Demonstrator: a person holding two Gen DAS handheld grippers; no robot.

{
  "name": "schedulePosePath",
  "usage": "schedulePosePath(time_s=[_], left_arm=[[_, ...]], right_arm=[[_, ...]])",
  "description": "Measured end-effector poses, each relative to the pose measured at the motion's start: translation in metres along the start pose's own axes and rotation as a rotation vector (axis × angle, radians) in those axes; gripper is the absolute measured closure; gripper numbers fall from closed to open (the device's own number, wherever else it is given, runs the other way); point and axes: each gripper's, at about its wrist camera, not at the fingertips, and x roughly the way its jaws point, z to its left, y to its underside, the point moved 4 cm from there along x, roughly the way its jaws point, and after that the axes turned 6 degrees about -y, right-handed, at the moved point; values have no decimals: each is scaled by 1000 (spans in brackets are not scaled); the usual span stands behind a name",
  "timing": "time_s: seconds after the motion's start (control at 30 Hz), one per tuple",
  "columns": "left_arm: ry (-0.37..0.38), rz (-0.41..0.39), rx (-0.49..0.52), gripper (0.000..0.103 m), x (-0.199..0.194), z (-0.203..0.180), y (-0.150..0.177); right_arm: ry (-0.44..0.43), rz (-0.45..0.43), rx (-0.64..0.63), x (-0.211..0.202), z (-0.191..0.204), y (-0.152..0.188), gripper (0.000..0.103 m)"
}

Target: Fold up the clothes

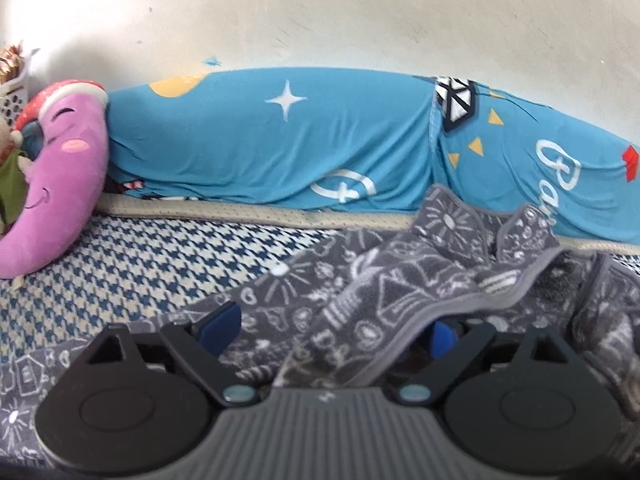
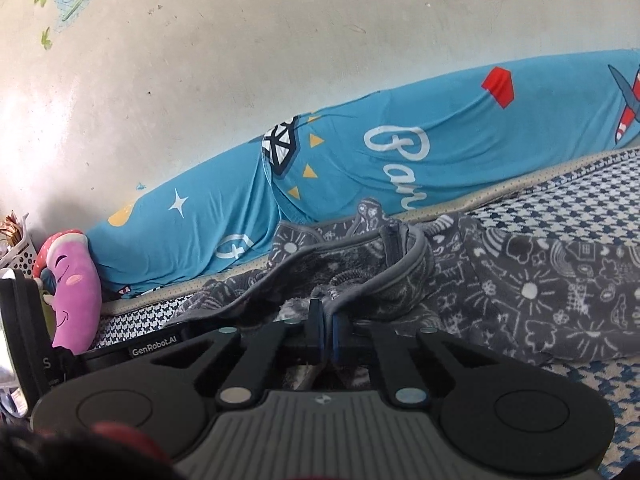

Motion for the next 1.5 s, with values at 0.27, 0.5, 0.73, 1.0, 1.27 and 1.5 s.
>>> schedulePosePath(time_s=[0.27, 0.5, 0.73, 1.0, 1.27, 1.5], left_arm=[[-112, -44, -46, 10, -8, 22, -8], [-165, -67, -69, 7, -26, 54, -12], [-178, -95, -73, 4, -59, 73, -5], [-168, -75, -77, 2, -91, 90, 24], [-169, -57, -67, 1, -117, 99, 51], [-164, -36, -46, 0, -130, 101, 72]], right_arm=[[10, -59, -71, -40, -5, -8, 97], [62, -64, -111, -69, -21, -6, 97], [105, -57, -143, -91, -29, 4, 97], [134, -56, -167, -109, -32, 13, 97], [143, -59, -174, -124, -33, 20, 97], [134, -43, -169, -135, -36, 25, 97]])
